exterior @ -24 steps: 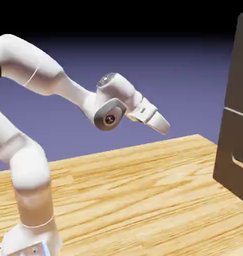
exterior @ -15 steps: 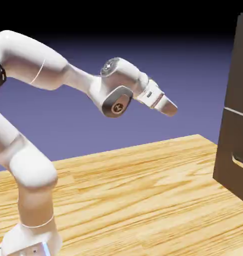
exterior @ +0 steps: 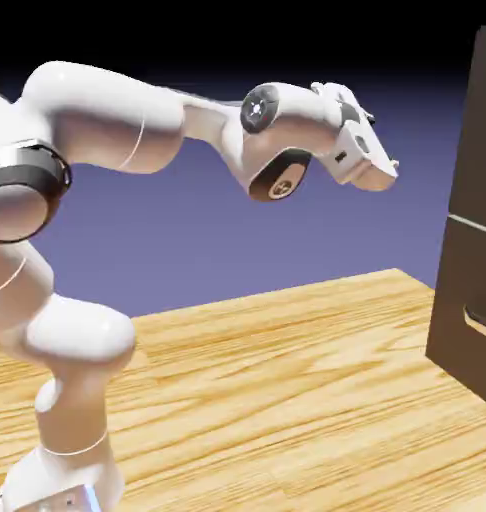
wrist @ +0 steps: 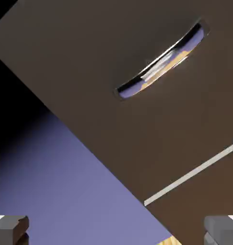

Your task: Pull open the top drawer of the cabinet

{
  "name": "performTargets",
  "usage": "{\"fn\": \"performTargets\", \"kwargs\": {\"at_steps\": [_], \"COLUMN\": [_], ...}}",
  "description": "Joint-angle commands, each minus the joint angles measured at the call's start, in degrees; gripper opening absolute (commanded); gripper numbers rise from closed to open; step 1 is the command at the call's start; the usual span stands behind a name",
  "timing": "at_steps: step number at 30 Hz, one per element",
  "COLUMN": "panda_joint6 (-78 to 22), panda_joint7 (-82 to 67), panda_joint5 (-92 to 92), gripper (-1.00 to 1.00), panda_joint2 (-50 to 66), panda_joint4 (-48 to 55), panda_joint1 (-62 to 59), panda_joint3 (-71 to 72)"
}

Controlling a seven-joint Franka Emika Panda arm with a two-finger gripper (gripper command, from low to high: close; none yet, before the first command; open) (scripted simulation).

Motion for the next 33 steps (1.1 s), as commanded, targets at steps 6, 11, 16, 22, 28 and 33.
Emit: {"fn": "performTargets", "kwargs": {"at_steps": [6, 11, 16, 22, 28, 33], "panda_joint6": [3.1, 5.6, 8.2, 11.2, 14.3, 16.8], "panda_joint7": [4.4, 8.0, 11.7, 16.0, 20.4, 24.0], "panda_joint5": [1.8, 3.3, 4.7, 6.5, 8.3, 9.8], "gripper": [0.0, 0.0, 0.0, 0.0, 0.0, 0.0], "panda_joint2": [-0.1, -0.2, -0.2, -0.3, -0.4, -0.5], "panda_joint4": [6.4, 11.8, 17.1, 23.6, 30.0, 35.4], "panda_joint1": [12.5, 22.8, 33.2, 45.7, 58.1, 68.5], "panda_joint3": [-11.2, -20.5, -29.9, -41.1, -52.3, -61.6]}}
